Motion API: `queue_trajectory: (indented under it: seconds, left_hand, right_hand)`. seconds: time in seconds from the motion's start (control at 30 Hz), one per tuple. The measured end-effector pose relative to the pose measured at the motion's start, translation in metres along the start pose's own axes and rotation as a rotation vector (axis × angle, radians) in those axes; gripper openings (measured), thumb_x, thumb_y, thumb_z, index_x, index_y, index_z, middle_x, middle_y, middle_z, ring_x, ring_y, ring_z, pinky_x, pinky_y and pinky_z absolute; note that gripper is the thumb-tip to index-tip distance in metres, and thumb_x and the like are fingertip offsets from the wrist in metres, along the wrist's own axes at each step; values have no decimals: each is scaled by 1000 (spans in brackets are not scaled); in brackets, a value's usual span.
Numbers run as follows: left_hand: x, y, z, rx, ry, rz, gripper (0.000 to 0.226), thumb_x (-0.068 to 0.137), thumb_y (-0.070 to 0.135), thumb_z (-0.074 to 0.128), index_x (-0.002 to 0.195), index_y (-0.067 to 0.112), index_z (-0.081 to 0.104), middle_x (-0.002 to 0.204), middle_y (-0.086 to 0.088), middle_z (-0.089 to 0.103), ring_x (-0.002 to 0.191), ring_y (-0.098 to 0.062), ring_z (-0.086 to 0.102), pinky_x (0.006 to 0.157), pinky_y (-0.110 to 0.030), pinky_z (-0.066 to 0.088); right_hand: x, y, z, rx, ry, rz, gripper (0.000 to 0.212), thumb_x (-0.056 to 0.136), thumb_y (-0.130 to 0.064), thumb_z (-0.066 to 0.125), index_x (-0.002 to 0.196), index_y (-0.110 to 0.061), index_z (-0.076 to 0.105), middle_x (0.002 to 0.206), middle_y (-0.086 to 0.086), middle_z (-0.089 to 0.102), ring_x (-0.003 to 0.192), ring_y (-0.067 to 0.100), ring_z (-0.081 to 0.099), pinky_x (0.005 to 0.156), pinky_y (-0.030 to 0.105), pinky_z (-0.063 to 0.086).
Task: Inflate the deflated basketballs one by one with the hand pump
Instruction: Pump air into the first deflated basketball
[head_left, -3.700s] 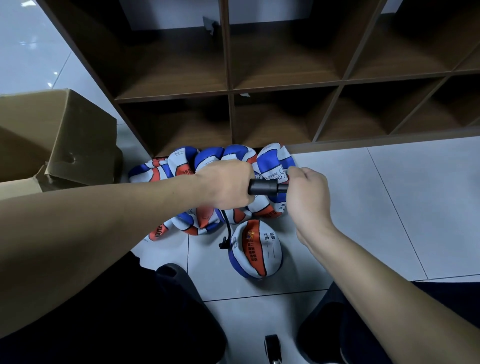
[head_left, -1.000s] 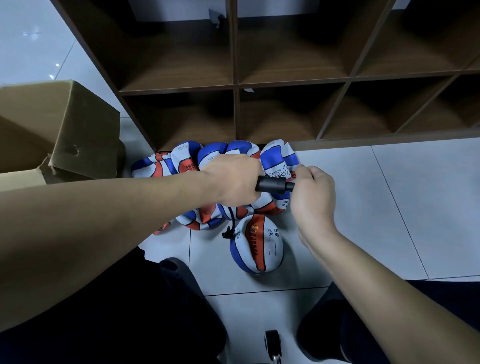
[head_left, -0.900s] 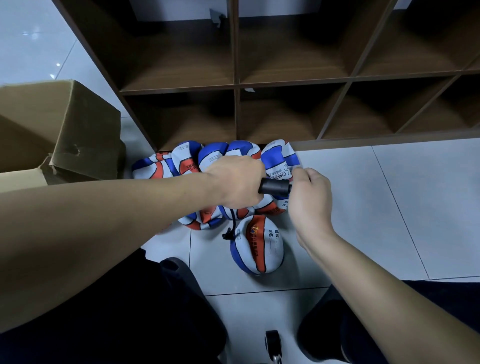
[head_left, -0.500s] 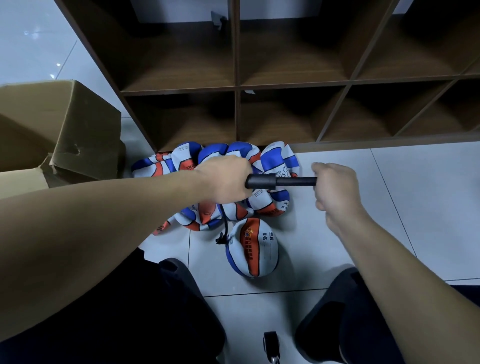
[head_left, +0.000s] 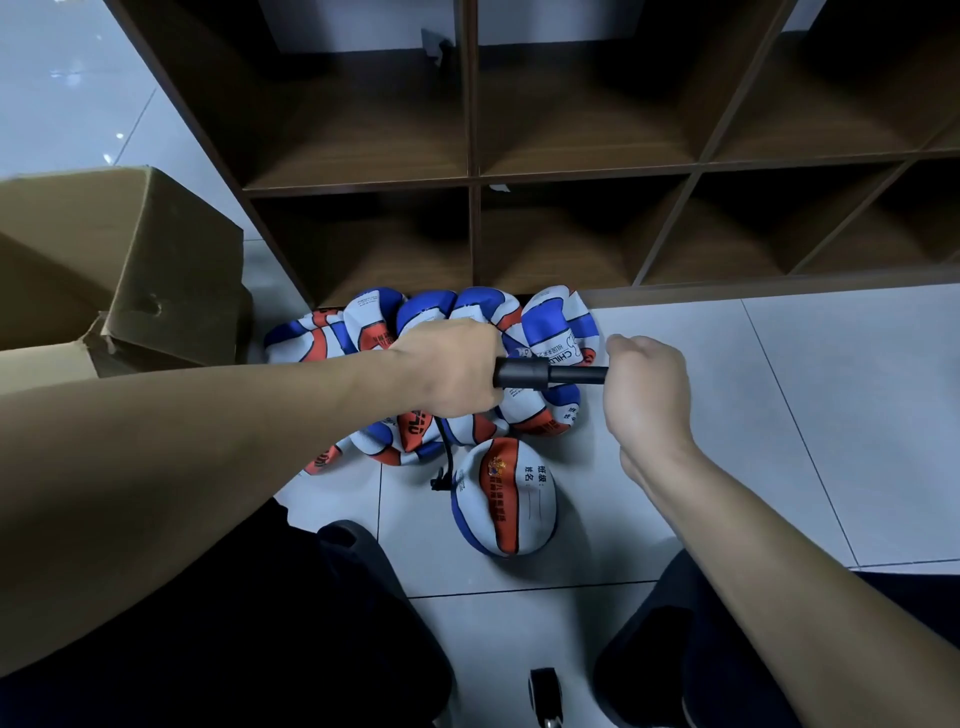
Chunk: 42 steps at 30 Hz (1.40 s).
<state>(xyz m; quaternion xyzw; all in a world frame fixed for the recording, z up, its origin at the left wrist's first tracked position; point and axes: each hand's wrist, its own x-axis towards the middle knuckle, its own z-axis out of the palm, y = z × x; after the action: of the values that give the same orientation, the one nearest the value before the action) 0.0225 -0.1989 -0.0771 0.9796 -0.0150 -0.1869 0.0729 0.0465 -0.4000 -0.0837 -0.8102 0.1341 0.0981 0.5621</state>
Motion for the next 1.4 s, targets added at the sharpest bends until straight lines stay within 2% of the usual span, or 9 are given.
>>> queue_trajectory:
  seconds: [0.17, 0.57, 0.67, 0.77, 0.9, 1.0, 1.1, 1.3, 1.4]
  left_hand:
    - [1, 7, -3, 21, 35, 28, 18, 91, 38, 67, 80, 24, 63, 71, 0, 64, 64, -21, 62, 55, -29, 42]
    - [9, 15, 2, 0, 58, 109, 20, 89, 37, 63, 75, 23, 63, 66, 1, 64, 61, -23, 63, 52, -33, 49]
    - [10, 8, 3, -36, 36, 115, 21, 89, 36, 62, 74, 21, 65, 62, 1, 62, 56, -22, 58, 52, -35, 49]
    - [8, -5, 2, -12, 1, 93, 27, 94, 42, 62, 75, 22, 65, 62, 1, 61, 56, -22, 59, 53, -35, 49]
    - [4, -30, -3, -62, -70, 75, 43, 98, 63, 65, 74, 27, 63, 63, 1, 63, 56, -18, 59, 56, -36, 47]
    - [4, -25, -2, -27, -29, 79, 43, 101, 61, 62, 73, 29, 59, 63, 4, 59, 57, -16, 57, 55, -33, 44]
    - [4, -13, -2, -14, 13, 65, 40, 103, 52, 61, 71, 27, 58, 63, 5, 54, 57, -16, 54, 53, -31, 35]
    - [4, -4, 0, 21, 10, 63, 36, 101, 51, 59, 77, 26, 65, 66, 4, 62, 58, -18, 59, 53, -29, 40]
    - [4, 1, 2, 24, 28, 69, 34, 100, 49, 60, 76, 25, 64, 66, 3, 61, 61, -19, 60, 54, -30, 41]
  right_hand:
    - [-7, -2, 7, 25, -11, -61, 44, 101, -16, 51, 66, -21, 26, 45, -12, 24, 49, 12, 21, 55, 35, 19]
    - [0, 5, 13, -13, -102, -27, 34, 101, -31, 59, 71, -18, 47, 57, -8, 41, 61, 22, 37, 60, 33, 32]
    - [6, 2, 3, -11, -107, 30, 36, 99, -24, 59, 68, -21, 40, 50, -10, 32, 52, 19, 30, 52, 29, 24]
    - [16, -1, -14, -1, -28, 81, 34, 88, -19, 58, 65, -24, 33, 56, -4, 25, 61, 24, 22, 57, 36, 16]
    - [30, 1, -32, 28, 45, 193, 17, 86, -23, 59, 79, -20, 44, 70, 6, 26, 62, 25, 20, 53, 36, 15]
    - [31, 5, -28, 55, 62, 167, 14, 90, -22, 58, 83, -16, 48, 75, 9, 27, 68, 28, 23, 56, 39, 17]
    - [23, 5, -16, 63, 75, 94, 19, 89, -20, 55, 75, -17, 42, 69, 3, 26, 73, 28, 23, 63, 45, 20]
    - [3, 12, 5, 83, 29, 57, 39, 100, -16, 51, 68, -19, 30, 43, -13, 27, 55, 20, 26, 52, 30, 25]
    - [-3, 10, 10, 57, 16, 21, 41, 100, -17, 51, 66, -20, 28, 43, -12, 27, 58, 22, 26, 57, 34, 21]
